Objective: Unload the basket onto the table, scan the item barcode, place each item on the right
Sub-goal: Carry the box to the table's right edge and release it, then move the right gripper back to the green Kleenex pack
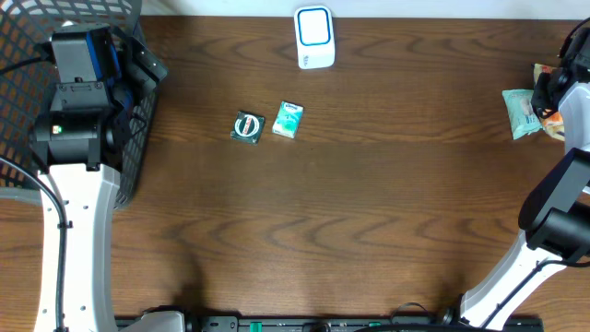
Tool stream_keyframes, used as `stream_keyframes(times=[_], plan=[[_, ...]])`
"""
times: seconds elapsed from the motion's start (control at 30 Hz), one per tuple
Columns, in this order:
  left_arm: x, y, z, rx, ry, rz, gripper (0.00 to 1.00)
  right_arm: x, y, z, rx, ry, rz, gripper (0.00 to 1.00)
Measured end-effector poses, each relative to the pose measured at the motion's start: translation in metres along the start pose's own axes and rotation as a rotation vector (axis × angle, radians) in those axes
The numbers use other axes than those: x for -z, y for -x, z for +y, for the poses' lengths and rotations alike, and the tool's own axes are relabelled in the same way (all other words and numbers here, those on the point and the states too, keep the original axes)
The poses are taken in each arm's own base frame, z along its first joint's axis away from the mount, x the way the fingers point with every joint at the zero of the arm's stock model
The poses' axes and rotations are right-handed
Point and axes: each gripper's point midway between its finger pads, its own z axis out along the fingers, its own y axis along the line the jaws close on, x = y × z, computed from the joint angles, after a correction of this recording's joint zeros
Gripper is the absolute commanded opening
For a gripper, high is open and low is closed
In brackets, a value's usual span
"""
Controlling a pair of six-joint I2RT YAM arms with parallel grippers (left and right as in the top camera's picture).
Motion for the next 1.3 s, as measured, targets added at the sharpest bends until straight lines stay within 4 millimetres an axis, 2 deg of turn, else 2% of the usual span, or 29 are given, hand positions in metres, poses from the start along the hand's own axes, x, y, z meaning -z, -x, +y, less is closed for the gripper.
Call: stream_keyframes(times=[0.07,0.2,0.23,0.37,0.5,0.57,0.63,0.73,0.83,0.9,0.97,1.07,1.17,1.3], plan=[[0.0,0.0,0.0,0.0,0.0,0.0,0.98,0.0,0.0,0.001,-0.002,0.003,0.0,0.75],[0.0,0.0,0.0,0.0,0.0,0.0,0.98,-0.001,-0.003,0.008,0.0,0.042,0.006,0.74],[0.0,0.0,0.0,0.0,0.0,0.0,0.98,-0.001,-0.004,0.012,0.0,0.066,0.008,0.77],[0.0,0.0,0.0,0.0,0.0,0.0,0.98,0.001,-0.006,0.04,-0.001,0.204,0.008,0.85],[0.0,0.0,0.0,0.0,0.0,0.0,0.98,0.016,0.007,0.072,0.007,0.326,-0.045,0.81],[0.0,0.0,0.0,0.0,0.0,0.001,0.98,0.037,0.026,0.094,0.008,0.406,-0.12,0.77],[0.0,0.0,0.0,0.0,0.0,0.0,0.98,0.069,0.048,0.116,0.009,0.5,-0.209,0.77],[0.0,0.0,0.0,0.0,0.0,0.0,0.98,0.138,0.075,0.156,0.023,0.687,-0.339,0.71],[0.0,0.0,0.0,0.0,0.0,0.0,0.98,0.205,0.082,0.203,0.052,0.917,-0.399,0.7],[0.0,0.0,0.0,0.0,0.0,0.001,0.98,0.235,0.071,0.237,0.09,1.046,-0.377,0.57],[0.0,0.0,0.0,0.0,0.0,0.0,0.98,0.256,0.049,0.276,0.137,1.153,-0.321,0.56],[0.0,0.0,0.0,0.0,0.0,0.0,0.98,0.273,0.019,0.328,0.212,1.242,-0.258,0.58],[0.0,0.0,0.0,0.0,0.0,0.0,0.98,0.279,-0.024,0.388,0.279,1.289,-0.161,0.61],[0.0,0.0,0.0,0.0,0.0,0.0,0.98,0.272,-0.079,0.445,0.308,1.256,-0.029,0.57]])
